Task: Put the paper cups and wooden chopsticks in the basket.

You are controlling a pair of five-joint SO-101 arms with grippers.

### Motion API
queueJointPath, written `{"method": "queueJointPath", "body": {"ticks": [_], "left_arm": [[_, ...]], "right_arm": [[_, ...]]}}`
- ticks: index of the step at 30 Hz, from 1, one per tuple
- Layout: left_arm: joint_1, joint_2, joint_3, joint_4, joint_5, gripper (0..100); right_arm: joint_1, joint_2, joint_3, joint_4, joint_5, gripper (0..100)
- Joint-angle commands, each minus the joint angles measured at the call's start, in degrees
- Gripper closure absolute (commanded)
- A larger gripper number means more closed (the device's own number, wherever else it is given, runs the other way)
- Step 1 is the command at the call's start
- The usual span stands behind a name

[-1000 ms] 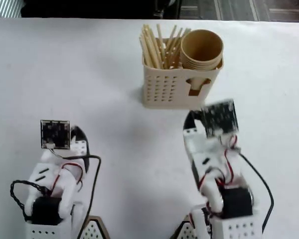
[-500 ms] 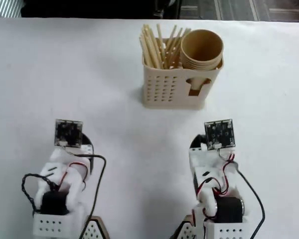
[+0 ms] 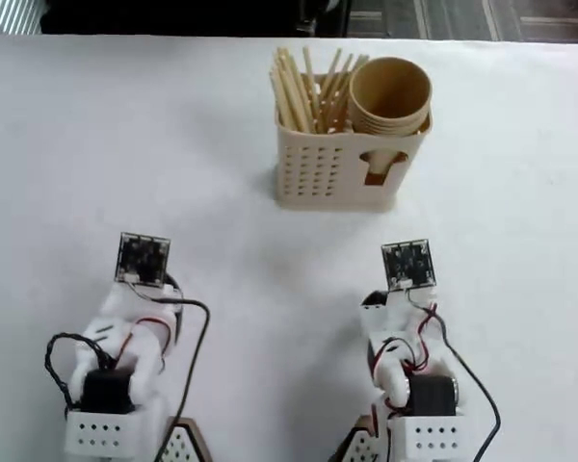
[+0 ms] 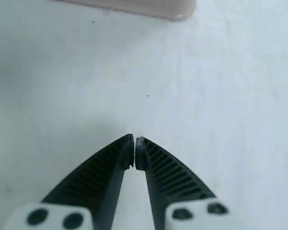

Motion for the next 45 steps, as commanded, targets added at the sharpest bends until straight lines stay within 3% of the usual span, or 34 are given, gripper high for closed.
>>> {"method": "queueJointPath", "body": {"ticks": [1,10,45], "left_arm": [[-0.5,-0.3,0.1,3.3,-0.4,98],[-0.6,-0.3,0.1,13.5,-0.4,98],[-0.5,-0.3,0.1,13.6,-0.4,98]], "right_arm": [[0.6,-0.1,0.5,7.4,-0.2,98.1],[0.7,-0.2,0.5,8.5,-0.2,98.1],[0.6,-0.2,0.5,8.5,-0.2,98.1]]}}
